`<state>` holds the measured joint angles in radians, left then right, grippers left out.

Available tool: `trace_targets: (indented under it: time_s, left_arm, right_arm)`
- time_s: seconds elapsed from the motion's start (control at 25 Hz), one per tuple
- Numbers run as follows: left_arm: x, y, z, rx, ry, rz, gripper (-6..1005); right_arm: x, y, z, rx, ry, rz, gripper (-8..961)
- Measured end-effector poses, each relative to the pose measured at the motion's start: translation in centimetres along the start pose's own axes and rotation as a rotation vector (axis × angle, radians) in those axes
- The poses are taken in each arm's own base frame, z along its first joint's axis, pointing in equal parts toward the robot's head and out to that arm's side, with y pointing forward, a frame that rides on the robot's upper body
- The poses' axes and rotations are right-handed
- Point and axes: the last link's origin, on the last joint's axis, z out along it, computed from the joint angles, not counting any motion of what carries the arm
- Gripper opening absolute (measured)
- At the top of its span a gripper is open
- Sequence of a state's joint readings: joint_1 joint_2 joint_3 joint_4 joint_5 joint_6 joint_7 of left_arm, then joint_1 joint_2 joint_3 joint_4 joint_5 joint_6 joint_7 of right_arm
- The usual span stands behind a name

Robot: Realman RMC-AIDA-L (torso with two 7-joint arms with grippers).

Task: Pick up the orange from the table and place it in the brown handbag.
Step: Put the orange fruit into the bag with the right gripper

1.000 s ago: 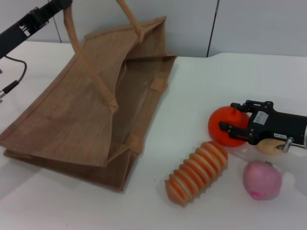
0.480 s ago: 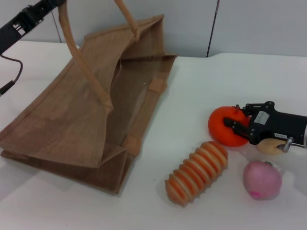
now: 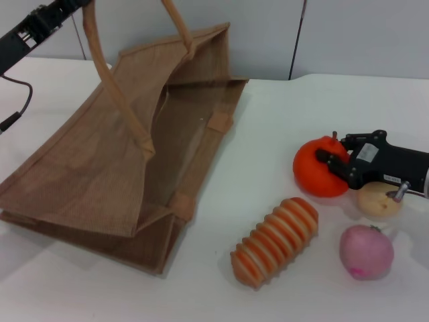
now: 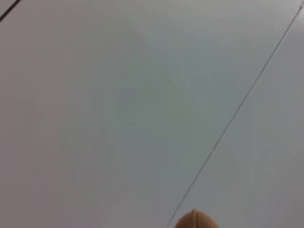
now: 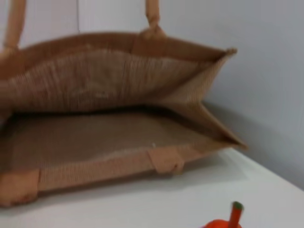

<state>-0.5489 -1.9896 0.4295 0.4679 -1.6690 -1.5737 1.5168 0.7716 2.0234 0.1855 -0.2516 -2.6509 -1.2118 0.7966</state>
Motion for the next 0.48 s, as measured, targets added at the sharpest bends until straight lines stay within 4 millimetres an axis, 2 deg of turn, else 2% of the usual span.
trace_targets:
  time_s: [0.24,0.48]
  left_arm:
    - [0.0,0.3,0.3,-0.022,-0.004,-0.008,113]
    - [0.1,0.6,1.1,-0.049,-0.027,-0.009,114]
  right_arm:
    - [-2.0,0.8,0.2,-0.066,-0.113,-0.046,245]
    - [-4.0,1.5,1.9,-0.118,-0.171,-0.09,205]
